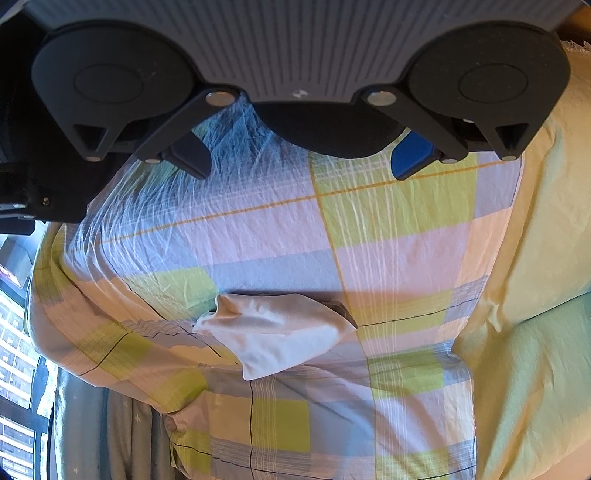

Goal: Fold clothes

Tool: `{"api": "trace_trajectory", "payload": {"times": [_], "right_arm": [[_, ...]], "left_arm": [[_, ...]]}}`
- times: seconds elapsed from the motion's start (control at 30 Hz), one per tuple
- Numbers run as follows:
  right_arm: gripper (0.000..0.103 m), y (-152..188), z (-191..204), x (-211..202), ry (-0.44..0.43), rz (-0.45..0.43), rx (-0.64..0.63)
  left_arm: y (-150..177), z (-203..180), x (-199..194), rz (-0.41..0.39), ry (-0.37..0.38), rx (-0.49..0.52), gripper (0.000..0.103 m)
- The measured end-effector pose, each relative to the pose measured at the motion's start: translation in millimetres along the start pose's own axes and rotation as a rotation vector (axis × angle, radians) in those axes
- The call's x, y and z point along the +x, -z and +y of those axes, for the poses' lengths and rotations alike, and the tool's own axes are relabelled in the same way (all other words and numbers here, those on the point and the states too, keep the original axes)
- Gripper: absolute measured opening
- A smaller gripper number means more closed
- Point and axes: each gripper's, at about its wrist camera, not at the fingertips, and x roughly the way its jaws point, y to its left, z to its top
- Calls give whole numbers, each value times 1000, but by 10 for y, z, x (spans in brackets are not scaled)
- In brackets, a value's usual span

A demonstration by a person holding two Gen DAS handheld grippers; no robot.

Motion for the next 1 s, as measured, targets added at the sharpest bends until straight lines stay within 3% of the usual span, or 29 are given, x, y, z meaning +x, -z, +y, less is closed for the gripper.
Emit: {"api": "trace_trajectory", "payload": {"times": [1.0], "right_arm": [[101, -10, 5, 104, -13, 28, -10]], "left_arm": [[13, -43, 17, 10, -47, 19, 102]]}}
